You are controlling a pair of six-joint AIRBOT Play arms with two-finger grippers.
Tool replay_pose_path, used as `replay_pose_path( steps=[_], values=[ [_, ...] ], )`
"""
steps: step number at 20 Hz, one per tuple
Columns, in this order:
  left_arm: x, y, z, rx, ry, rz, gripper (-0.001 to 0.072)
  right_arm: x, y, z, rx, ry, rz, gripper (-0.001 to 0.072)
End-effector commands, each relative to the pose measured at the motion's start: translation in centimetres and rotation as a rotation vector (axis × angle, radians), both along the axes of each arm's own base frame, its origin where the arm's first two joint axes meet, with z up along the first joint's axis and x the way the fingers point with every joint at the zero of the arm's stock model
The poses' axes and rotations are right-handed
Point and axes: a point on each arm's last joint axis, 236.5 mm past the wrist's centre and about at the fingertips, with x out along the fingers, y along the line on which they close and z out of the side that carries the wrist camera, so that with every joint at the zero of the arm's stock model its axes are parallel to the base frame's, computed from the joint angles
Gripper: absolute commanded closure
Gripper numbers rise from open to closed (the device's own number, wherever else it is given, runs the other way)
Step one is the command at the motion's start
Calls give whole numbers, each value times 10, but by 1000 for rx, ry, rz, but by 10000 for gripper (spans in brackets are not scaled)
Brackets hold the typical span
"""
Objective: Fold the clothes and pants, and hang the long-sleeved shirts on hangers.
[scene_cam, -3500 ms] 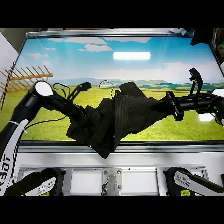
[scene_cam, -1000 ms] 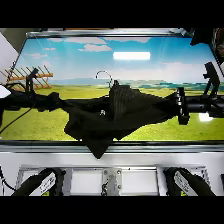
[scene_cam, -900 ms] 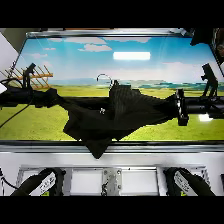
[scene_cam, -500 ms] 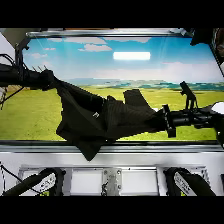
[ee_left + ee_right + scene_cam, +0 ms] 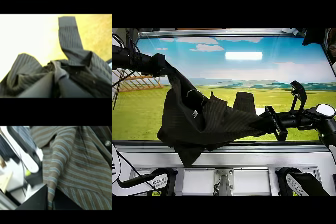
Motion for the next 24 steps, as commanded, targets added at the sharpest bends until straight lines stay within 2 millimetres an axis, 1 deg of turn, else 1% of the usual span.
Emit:
replay_pose_path(
  steps=[1,2,4,6,7,8,9,10,12,14,16,18,19,21,22,23,24],
  values=[
    [11,0,32,-7,-92,23,125,8,-1,39,166,-10,-35,703],
    [14,2,45,-13,-127,41,97,11,-2,45,193,-14,-48,703],
    [18,9,74,-15,-208,73,97,19,-4,55,233,-16,-83,703],
    [18,18,99,-19,-264,110,99,30,-6,60,258,-76,-139,703],
    [15,21,107,-20,-284,122,169,39,-7,64,269,-120,-182,703],
    [12,24,110,-19,-292,133,361,47,-9,67,279,-152,-224,702],
    [7,26,111,-19,-297,142,570,56,-12,71,288,-174,-271,702],
    [3,28,109,-8,-313,140,696,68,-16,75,299,-177,-328,701],
    [-1,35,111,-5,-346,170,698,89,-24,80,306,-166,-428,702],
    [-5,45,112,-14,-371,224,698,104,-30,80,271,-178,-524,702],
    [-12,51,107,-20,-372,260,698,122,-45,88,234,-206,-662,702],
    [-19,51,95,-26,-353,275,698,139,-70,101,172,-268,-835,702],
    [-22,51,88,-29,-342,280,698,147,-86,107,111,-322,-931,702],
    [-27,46,72,-37,-315,281,698,160,-126,118,2,-398,-1139,702],
    [-29,43,65,-41,-301,279,698,161,-145,123,-22,-423,-1228,701],
    [-31,40,57,-45,-287,276,698,159,-158,128,-55,-458,-1291,700],
    [-32,36,51,-49,-275,272,698,154,-162,132,-83,-500,-1311,698]
  ],
)
